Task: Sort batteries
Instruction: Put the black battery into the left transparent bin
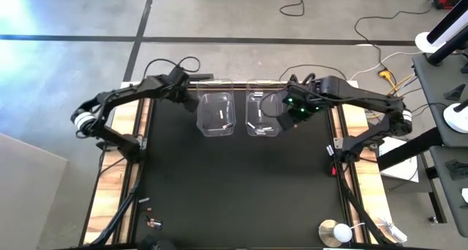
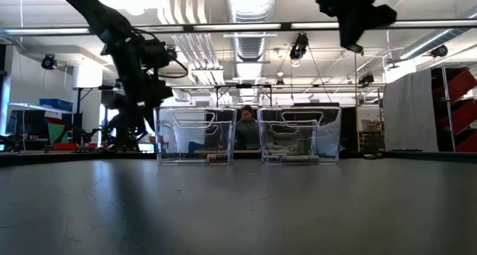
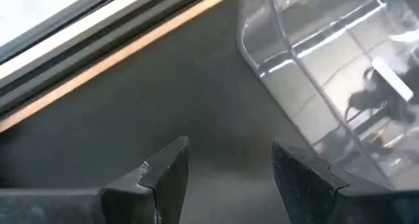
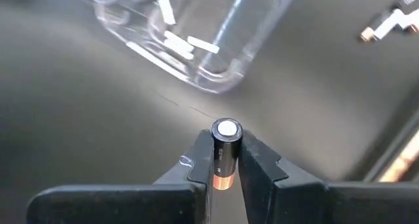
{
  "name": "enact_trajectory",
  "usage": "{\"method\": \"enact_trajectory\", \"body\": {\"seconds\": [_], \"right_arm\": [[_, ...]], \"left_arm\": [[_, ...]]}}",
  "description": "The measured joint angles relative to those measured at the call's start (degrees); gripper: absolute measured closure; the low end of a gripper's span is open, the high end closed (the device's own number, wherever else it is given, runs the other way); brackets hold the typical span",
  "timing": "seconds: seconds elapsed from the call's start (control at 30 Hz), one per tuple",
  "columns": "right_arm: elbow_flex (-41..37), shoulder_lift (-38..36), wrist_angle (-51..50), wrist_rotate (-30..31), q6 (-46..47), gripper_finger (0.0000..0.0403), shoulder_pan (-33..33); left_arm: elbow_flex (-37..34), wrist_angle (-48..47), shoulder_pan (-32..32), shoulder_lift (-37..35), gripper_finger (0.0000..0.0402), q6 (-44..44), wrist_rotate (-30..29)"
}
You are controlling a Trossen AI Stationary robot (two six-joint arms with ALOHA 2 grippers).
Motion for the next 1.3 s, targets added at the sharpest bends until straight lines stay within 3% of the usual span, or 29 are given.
{"method": "enact_trajectory", "body": {"seconds": [0.63, 0.9, 1.07, 1.2, 1.3], "right_arm": [[19.9, 16.5, 1.3, 1.4, -10.6, 0.0360, 2.2], [28.4, 22.8, 6.5, 1.3, -15.4, 0.0362, 3.3], [28.7, 24.5, 16.6, 1.1, -17.8, 0.0360, 4.2], [28.7, 25.3, 24.8, 0.8, -20.4, 0.0362, 4.2], [28.7, 25.3, 32.7, 0.8, -22.8, 0.0362, 4.2]], "left_arm": [[0.0, 11.3, -0.1, 3.6, 0.0208, -1.7, 0.1], [0.0, 10.0, -0.3, -6.1, 0.0208, 0.7, 1.6], [-0.7, 9.8, -2.7, -18.2, 0.0208, 5.9, 13.7], [-4.8, 13.6, -5.1, -26.9, 0.0208, 9.2, 31.7], [-10.2, 20.6, -6.3, -32.2, 0.0208, 4.7, 43.1]]}}
